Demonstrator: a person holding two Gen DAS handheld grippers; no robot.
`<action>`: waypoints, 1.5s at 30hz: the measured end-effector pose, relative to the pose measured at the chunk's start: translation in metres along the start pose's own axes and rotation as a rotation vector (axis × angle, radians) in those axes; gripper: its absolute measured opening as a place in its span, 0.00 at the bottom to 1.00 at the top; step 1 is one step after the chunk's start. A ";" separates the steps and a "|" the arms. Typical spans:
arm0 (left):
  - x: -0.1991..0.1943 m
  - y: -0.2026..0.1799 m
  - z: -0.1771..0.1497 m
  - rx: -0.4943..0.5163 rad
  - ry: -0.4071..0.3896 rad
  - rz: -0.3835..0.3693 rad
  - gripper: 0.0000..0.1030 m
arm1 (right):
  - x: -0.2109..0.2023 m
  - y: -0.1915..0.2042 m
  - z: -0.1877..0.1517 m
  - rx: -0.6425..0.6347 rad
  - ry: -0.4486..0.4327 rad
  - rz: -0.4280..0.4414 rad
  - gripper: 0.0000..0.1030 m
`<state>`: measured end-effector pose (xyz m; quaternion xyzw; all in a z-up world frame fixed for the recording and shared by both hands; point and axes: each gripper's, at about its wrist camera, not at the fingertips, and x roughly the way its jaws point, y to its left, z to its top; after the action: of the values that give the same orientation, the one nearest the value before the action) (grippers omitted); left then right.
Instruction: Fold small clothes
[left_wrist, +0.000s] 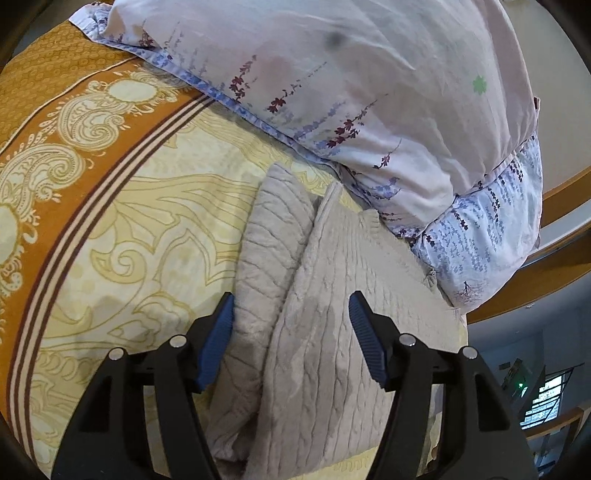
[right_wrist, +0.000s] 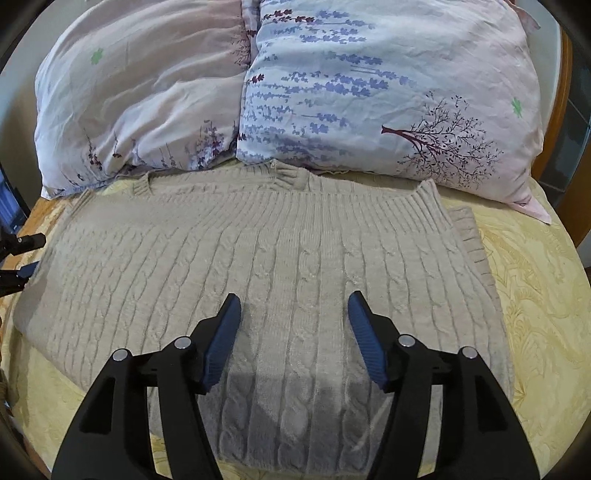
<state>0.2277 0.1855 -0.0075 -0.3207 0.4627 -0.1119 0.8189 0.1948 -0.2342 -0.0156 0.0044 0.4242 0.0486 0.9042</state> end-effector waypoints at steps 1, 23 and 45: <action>0.001 -0.001 0.000 0.002 -0.001 0.003 0.60 | 0.000 0.001 -0.001 -0.004 -0.002 -0.004 0.62; 0.010 -0.008 -0.001 -0.044 -0.014 -0.012 0.38 | 0.002 0.002 -0.001 -0.008 -0.011 -0.011 0.64; 0.009 -0.139 0.004 0.025 -0.007 -0.355 0.14 | -0.025 -0.037 0.007 0.098 -0.072 0.059 0.64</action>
<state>0.2516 0.0757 0.0750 -0.3874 0.3943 -0.2593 0.7919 0.1871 -0.2728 0.0061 0.0628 0.3931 0.0546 0.9157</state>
